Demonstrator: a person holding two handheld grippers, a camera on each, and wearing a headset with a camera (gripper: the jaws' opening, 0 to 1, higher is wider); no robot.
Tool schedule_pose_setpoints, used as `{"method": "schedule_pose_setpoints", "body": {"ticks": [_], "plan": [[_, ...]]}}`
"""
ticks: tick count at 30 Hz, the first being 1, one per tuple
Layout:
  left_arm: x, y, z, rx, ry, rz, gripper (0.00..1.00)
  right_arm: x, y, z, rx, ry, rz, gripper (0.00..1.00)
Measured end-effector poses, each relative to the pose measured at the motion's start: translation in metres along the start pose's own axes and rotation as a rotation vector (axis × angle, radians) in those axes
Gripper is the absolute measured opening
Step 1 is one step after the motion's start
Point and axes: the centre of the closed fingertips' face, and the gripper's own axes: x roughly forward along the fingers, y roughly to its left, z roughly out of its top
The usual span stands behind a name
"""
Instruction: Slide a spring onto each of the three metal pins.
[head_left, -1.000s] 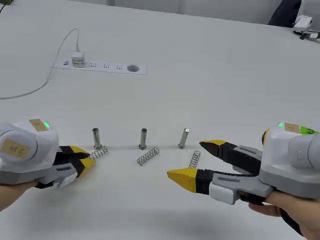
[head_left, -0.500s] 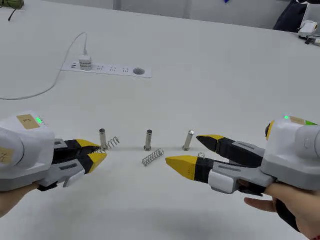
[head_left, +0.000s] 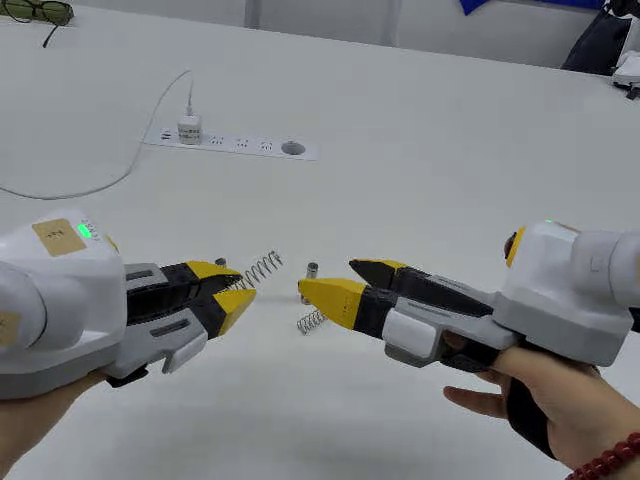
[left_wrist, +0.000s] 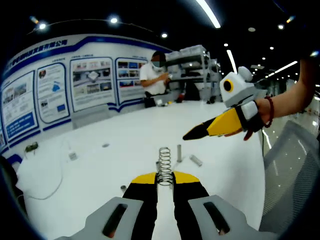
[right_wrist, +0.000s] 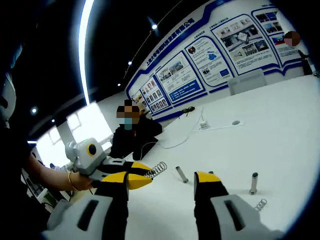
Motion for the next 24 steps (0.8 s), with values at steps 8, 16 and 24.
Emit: {"method": "schedule_pose_setpoints", "body": {"ticks": [8, 16, 24], "plan": [[-0.006, -0.008, 0.013, -0.007, -0.060, 0.009, 0.10, 0.011, 0.010, 0.005, 0.090, -0.042, 0.037, 0.43], [-0.011, -0.014, 0.020, -0.053, -0.102, 0.011, 0.10, 0.020, 0.018, 0.010, 0.232, -0.073, 0.089, 0.30], [-0.014, -0.019, 0.029, -0.063, -0.145, 0.010, 0.10, 0.025, 0.026, 0.010, 0.309, -0.073, 0.133, 0.22]]}}
